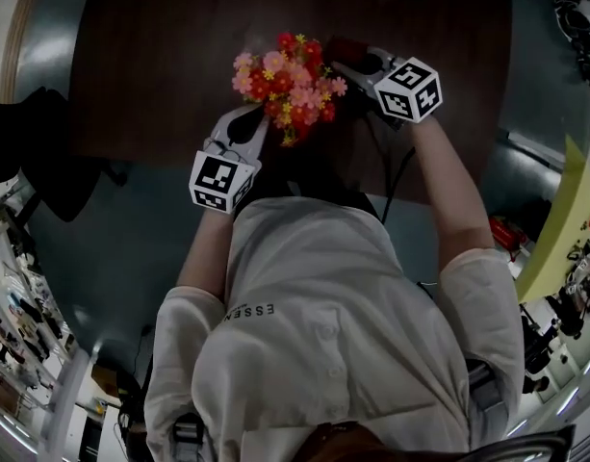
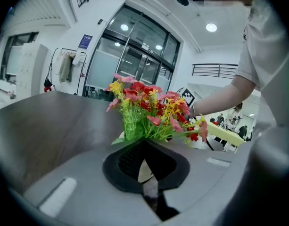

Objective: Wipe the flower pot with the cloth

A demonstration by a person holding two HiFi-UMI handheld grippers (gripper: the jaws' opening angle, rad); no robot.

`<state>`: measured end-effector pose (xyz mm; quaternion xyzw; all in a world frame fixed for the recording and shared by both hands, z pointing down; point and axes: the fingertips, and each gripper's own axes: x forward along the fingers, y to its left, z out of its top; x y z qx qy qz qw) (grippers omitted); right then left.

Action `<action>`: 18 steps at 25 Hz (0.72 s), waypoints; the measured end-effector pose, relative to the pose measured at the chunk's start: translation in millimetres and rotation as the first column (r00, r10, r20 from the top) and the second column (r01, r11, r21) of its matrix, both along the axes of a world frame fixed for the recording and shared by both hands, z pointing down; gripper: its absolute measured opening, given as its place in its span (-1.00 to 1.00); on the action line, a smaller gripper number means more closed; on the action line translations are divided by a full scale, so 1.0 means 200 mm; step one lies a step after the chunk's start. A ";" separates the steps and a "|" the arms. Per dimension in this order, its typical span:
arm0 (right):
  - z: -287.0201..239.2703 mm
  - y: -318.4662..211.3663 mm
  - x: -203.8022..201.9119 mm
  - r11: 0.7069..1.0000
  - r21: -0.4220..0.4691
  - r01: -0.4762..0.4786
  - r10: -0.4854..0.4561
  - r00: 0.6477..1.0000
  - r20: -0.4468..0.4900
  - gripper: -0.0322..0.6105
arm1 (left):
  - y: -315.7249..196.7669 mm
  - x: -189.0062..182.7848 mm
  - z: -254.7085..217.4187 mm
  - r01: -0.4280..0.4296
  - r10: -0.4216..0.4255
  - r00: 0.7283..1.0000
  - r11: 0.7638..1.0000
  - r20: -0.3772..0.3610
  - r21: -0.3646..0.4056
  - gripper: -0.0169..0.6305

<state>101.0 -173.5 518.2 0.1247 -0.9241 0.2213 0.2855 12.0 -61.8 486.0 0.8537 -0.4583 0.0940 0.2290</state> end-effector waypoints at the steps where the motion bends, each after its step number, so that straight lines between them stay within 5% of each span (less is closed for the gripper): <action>1: -0.01 -0.04 -0.05 0.999 0.002 0.042 -0.042 0.999 0.015 -0.75 | -0.01 -0.01 0.01 0.022 -0.022 1.000 1.000 -0.002 -0.007 -0.90; 4: -0.03 -0.12 -0.21 0.984 -0.011 0.179 -0.178 0.982 0.061 -0.75 | -0.02 -0.02 0.02 0.087 -0.087 0.996 0.996 -0.010 -0.012 -0.90; 8: -0.01 -0.11 -0.42 0.928 -0.051 0.370 -0.361 0.924 0.129 -0.75 | -0.02 -0.03 0.02 0.146 -0.146 0.989 0.989 -0.005 -0.012 -0.90; 13: 0.02 -0.03 -0.61 0.809 -0.111 0.577 -0.549 0.810 0.208 -0.75 | -0.02 -0.03 0.03 0.184 -0.184 0.983 0.983 -0.008 -0.028 -0.90; 18: 0.03 0.06 -0.73 0.698 -0.183 0.693 -0.630 0.715 0.303 -0.75 | -0.01 -0.02 0.04 0.194 -0.194 0.981 0.981 -0.006 -0.027 -0.90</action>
